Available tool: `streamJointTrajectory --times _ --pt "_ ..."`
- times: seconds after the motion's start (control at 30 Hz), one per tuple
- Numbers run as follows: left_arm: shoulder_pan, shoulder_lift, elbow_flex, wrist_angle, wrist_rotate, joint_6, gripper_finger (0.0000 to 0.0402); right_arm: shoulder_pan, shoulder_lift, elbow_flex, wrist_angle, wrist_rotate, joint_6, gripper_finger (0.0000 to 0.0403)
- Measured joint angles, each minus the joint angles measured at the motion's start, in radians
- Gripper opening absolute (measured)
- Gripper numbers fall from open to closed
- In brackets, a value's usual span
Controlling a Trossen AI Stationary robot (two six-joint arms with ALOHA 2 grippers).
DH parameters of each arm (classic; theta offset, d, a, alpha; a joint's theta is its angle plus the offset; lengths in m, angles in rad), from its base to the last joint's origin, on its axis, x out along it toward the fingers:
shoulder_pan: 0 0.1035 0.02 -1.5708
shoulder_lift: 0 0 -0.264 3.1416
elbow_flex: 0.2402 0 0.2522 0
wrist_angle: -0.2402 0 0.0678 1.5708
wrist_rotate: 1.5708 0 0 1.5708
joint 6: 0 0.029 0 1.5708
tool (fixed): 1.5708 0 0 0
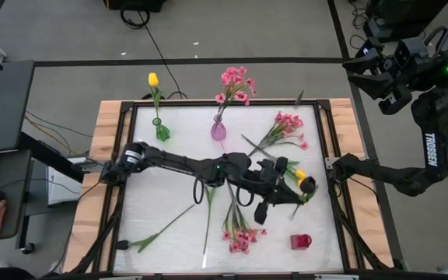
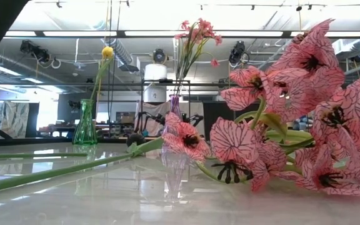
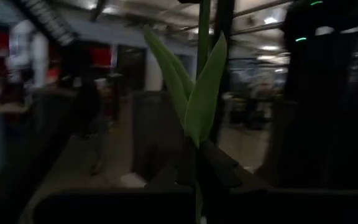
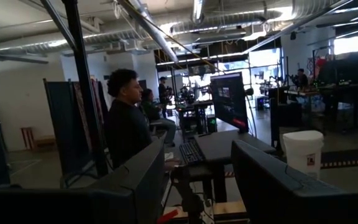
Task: Sort flowers into vase by color
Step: Put the top black flower into the red vase
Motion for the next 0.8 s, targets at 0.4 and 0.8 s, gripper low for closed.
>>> streamJointTrajectory --times 0.4,0.8 --pt "-0.006 0.016 0.0 0.011 0.04 -0.013 0.0007 0.0 0.0 0.0 0.0 0.0 0.0 0.0196" --pt "-0.003 0.017 0.0 0.034 0.04 -0.012 0.0007 0.0 0.0 0.0 0.0 0.0 0.0 0.0196"
